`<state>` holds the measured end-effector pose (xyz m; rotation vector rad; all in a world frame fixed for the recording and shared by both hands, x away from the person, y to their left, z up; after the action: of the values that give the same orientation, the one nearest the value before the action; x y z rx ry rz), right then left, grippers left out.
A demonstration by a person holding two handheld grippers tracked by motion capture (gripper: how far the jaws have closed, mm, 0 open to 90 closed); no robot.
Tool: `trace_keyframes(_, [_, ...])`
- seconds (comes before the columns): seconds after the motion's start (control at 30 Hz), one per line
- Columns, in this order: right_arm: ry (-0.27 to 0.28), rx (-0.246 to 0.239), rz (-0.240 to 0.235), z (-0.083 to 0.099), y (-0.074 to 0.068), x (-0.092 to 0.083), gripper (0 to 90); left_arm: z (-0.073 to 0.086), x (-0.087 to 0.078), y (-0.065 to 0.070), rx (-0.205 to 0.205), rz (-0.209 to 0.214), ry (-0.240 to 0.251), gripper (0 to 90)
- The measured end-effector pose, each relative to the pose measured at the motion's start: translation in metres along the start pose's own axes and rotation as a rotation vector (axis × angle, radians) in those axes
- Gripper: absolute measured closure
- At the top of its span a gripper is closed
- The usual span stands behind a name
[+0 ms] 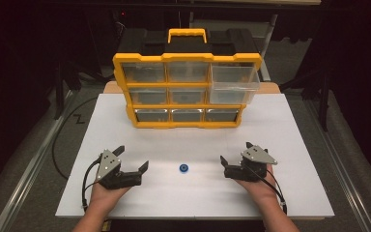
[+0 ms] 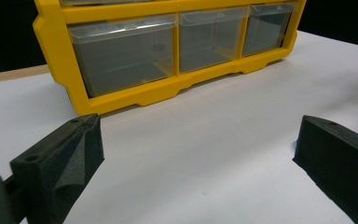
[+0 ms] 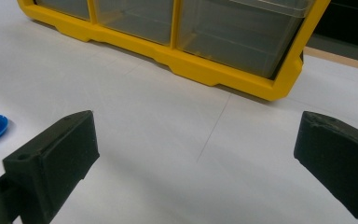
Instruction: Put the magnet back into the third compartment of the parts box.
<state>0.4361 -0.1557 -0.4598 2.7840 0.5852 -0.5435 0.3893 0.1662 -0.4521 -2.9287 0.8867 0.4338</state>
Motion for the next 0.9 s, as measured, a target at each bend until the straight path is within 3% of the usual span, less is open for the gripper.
trace_keyframes(0.23, [-0.006,-0.016,-0.006,-0.001,-0.002,0.0,1.0,0.0,-0.001,0.001,0.003,0.006,0.006,1.6])
trace_keyframes(0.47, [-0.046,-0.029,-0.003,0.006,-0.002,-0.001,1.0,-0.001,0.001,0.001,-0.004,0.003,0.005,1.6])
trace_keyframes(0.57, [-0.074,-0.029,0.003,0.009,-0.001,0.0,1.0,0.001,0.002,0.002,-0.007,0.016,-0.018,1.6])
trace_keyframes(0.77, [-0.145,-0.019,0.013,0.016,0.003,-0.001,1.0,0.0,0.003,0.006,0.001,0.033,-0.014,1.6])
trace_keyframes(0.9, [-0.202,0.003,-0.012,0.023,0.004,0.0,1.0,-0.003,0.002,0.005,0.005,0.023,0.0,2.1])
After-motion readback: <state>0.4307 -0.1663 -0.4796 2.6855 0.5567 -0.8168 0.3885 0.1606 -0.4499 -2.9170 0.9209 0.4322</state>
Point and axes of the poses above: each handheld gripper's, and its own axes: x roughly forward along the jaws, z roughly out of its underside, y roughly to its right, the point moved 10 cm from there along x, roughly forward along the jaws, and after that the axes turned 4 degrees about z, right-handed, at the moved point
